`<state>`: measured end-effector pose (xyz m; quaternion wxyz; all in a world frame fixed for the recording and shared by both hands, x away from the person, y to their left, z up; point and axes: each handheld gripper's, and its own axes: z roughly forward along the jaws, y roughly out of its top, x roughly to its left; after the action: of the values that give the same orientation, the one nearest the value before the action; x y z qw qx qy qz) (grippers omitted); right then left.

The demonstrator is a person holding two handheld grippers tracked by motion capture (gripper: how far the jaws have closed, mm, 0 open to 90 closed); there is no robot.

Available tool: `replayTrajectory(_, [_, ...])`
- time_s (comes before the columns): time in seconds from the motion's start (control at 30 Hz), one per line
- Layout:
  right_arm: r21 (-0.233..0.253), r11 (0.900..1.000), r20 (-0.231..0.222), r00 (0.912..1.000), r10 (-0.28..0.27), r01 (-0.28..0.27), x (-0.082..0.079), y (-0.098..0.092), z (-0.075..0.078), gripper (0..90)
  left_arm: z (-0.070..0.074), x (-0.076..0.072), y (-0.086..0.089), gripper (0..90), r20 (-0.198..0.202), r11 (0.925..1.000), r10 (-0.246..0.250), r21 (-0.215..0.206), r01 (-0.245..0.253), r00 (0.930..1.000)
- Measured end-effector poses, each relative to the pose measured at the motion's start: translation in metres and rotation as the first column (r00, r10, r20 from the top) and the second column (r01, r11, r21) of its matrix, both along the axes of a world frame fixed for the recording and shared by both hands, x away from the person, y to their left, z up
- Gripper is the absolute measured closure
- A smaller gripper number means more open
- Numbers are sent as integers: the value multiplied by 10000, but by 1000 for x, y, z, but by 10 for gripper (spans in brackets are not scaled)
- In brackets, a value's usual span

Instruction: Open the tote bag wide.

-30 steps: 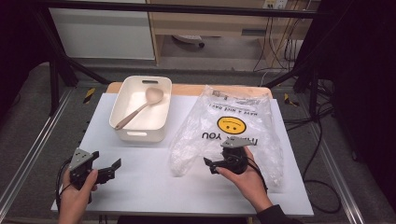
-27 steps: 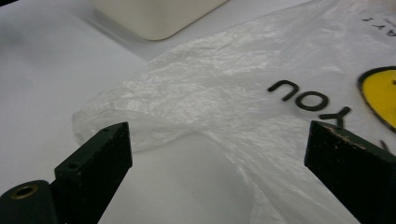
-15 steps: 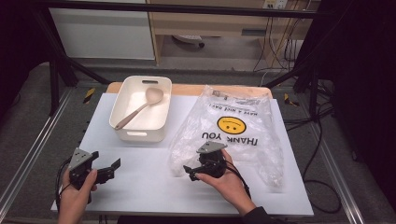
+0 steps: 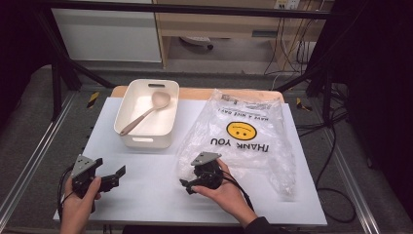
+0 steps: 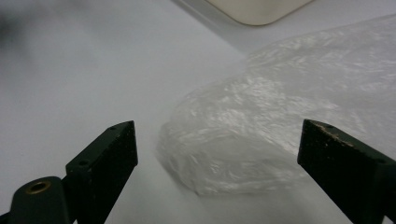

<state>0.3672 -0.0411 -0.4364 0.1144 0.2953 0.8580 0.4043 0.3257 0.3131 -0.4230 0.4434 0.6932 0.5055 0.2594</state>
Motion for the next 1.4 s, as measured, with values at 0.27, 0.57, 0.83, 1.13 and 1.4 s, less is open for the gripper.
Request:
replayTrajectory(0.27, [-1160,9923,503,9980,-382,439,5,16,-16,399,0,-1,0,77,22,10000,-57,22,57,10000])
replayTrajectory(0.57, [-660,9949,292,9968,-745,763,24,13,-18,867,0,-1,0,78,10,10000,-33,-10,33,10000])
replayTrajectory(0.83, [-256,9788,546,9779,-2016,2032,64,17,-22,879,0,-1,1,78,1,10000,-37,11,37,10000])
replayTrajectory(1.13, [127,9489,136,9488,-3156,3154,98,34,-20,878,0,-1,0,78,15,9999,-118,16,118,9999])
replayTrajectory(1.4, [551,9442,67,9455,-3257,3248,98,44,-17,674,1,-1,-1,78,26,9998,-201,-22,201,9998])
